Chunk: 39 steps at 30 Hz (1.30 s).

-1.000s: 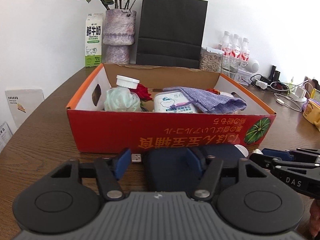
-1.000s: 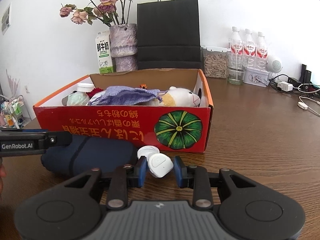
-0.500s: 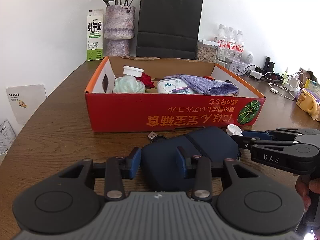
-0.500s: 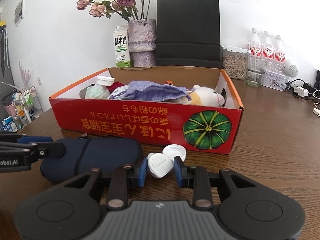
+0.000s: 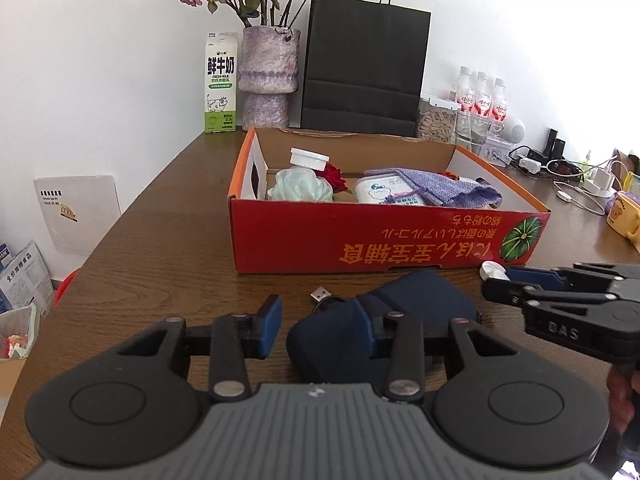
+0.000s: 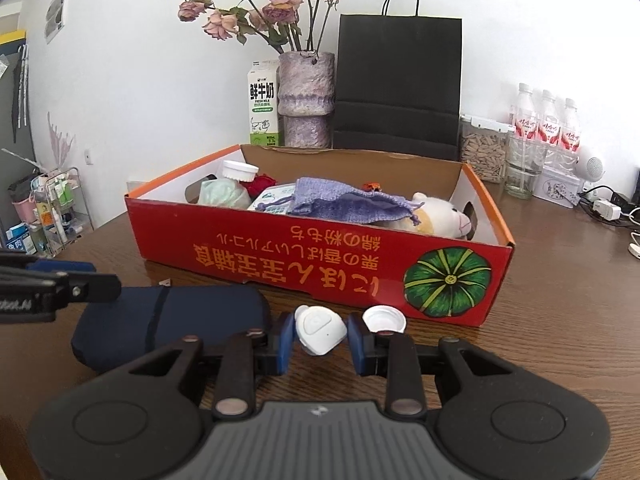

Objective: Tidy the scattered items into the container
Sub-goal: 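Lift and carry the pouch and earbud case over the box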

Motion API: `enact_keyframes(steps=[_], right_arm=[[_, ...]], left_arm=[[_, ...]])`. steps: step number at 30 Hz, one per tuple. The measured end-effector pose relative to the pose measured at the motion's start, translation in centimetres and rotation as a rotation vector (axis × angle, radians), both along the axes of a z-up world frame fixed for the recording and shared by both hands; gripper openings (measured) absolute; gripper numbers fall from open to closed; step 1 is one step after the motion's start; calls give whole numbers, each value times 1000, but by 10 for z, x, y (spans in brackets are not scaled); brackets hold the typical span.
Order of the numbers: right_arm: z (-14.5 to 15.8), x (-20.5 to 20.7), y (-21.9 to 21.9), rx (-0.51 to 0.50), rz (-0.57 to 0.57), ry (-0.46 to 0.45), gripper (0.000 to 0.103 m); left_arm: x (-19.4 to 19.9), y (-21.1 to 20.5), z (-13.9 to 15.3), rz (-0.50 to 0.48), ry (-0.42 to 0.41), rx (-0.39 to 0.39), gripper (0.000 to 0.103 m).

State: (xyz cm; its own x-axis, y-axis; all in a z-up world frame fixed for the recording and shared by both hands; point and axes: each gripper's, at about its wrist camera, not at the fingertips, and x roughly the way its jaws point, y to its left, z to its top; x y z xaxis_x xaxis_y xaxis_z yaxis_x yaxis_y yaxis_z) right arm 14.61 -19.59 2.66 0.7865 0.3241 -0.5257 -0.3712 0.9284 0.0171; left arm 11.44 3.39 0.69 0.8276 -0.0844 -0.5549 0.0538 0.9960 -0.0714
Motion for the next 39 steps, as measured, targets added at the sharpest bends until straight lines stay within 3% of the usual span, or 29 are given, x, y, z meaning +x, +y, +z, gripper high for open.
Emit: enact_keyframes(steps=[7,12,24,29,32,34,37,39], right_arm=[[-2,-26,-1,-8,56,37,28],[-6,-27,11,-11,94,59,28],[-6,-17,24,-11,98,57,28],[-5,-14,22,-1,94,55,28],[-2,-15,15,4,79,43,28],[-1,-17,8,9,63,37,28],[1,-17,-5,14,31,30,28],[1,-17,-13,19,9,26,28]], left_arm=[[29,1,-7,-5,47,17,38],[25,0,-8,-29,48,21,29],[12,-4,-9,-81,97,12,22],[7,-8,-6,-87,77,16,23],[7,-13,0,-90,53,21,36],[7,-18,4,-97,41,21,59],[10,-30,7,-127,40,28,71],[12,-39,7,-147,51,38,73]])
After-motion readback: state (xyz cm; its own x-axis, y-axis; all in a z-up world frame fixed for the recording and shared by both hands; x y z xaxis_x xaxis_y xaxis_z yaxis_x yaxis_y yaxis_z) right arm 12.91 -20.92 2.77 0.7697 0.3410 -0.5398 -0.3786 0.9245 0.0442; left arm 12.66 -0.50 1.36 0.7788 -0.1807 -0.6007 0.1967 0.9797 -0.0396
